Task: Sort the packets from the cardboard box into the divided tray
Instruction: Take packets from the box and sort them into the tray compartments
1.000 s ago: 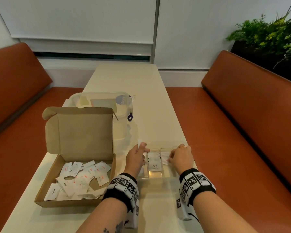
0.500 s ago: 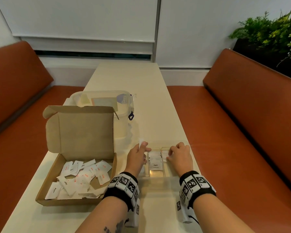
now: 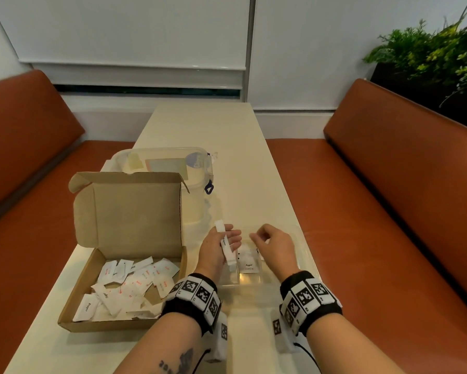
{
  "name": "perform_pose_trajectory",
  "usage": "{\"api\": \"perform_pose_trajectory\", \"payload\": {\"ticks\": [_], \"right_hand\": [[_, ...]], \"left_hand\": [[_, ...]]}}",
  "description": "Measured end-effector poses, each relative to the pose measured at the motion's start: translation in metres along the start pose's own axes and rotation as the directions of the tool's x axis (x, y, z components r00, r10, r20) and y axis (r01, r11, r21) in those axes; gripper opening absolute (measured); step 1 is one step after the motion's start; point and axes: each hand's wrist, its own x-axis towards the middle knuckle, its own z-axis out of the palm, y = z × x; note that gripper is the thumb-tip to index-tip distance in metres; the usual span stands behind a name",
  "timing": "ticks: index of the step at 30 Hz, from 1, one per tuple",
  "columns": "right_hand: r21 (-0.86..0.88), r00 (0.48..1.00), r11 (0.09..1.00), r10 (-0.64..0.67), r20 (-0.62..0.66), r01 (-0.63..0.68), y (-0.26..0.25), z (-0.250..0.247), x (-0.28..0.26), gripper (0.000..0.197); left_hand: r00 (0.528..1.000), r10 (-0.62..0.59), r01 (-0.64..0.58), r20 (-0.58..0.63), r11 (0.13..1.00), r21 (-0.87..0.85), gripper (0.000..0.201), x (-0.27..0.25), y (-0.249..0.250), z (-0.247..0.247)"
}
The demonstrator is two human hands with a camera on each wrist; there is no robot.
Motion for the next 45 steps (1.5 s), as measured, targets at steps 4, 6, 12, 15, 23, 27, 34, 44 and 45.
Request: {"api": "perform_pose_trajectory", "payload": {"ticks": [4, 6, 12, 15, 23, 27, 34, 44, 45], "right_hand": [[0.258, 0.963, 0.960, 0.042, 0.266, -0.113, -0.030, 0.010, -0.010, 0.020], [0.286, 0.955, 0.946, 0.065, 0.289, -0.151, -0.036, 0.013, -0.011, 0.020], [0.392, 0.971, 0.905, 0.081, 0.225, -0.166, -0.039, 0.005, -0.008, 0.006], [0.352, 0.995, 0.931, 0.082, 0.059, -0.098, -0.039, -0.004, -0.002, 0.012], [0.328, 0.999, 0.944, -0.023, -0.042, 0.036, -0.056, -0.026, 0.009, 0.009], [0.408, 1.000, 0.913, 0.007, 0.010, -0.011, -0.054, -0.027, 0.005, 0.006], [0.241, 0.967, 0.969, -0.015, 0.253, -0.048, -0.047, -0.021, -0.001, 0.012], [0.295, 0.956, 0.932, 0.134, 0.261, -0.211, -0.042, -0.003, -0.009, 0.003], [0.297, 0.958, 0.927, 0.160, 0.236, -0.228, -0.042, 0.000, -0.009, 0.003]], "left_hand": [[0.999, 0.033, -0.029, 0.042, 0.995, -0.092, 0.019, -0.006, 0.010, 0.004], [0.997, 0.059, -0.057, 0.051, 0.998, -0.026, 0.018, -0.007, 0.014, 0.003], [0.999, 0.042, -0.042, 0.002, 0.999, 0.018, 0.019, -0.007, 0.016, -0.009], [0.993, 0.080, -0.073, -0.088, 0.994, 0.075, 0.021, -0.005, 0.014, -0.012], [0.991, 0.092, -0.055, -0.096, 0.943, 0.328, 0.021, -0.006, 0.015, -0.015], [0.995, 0.099, -0.085, -0.026, 0.943, 0.323, 0.019, -0.014, 0.014, -0.013], [0.993, 0.108, -0.080, -0.056, 0.929, 0.361, 0.018, -0.015, 0.018, -0.019], [0.985, 0.119, -0.061, -0.123, 0.915, 0.398, 0.018, -0.005, 0.011, -0.031], [0.983, 0.127, -0.067, -0.136, 0.923, 0.378, 0.016, -0.004, 0.012, -0.032]]}}
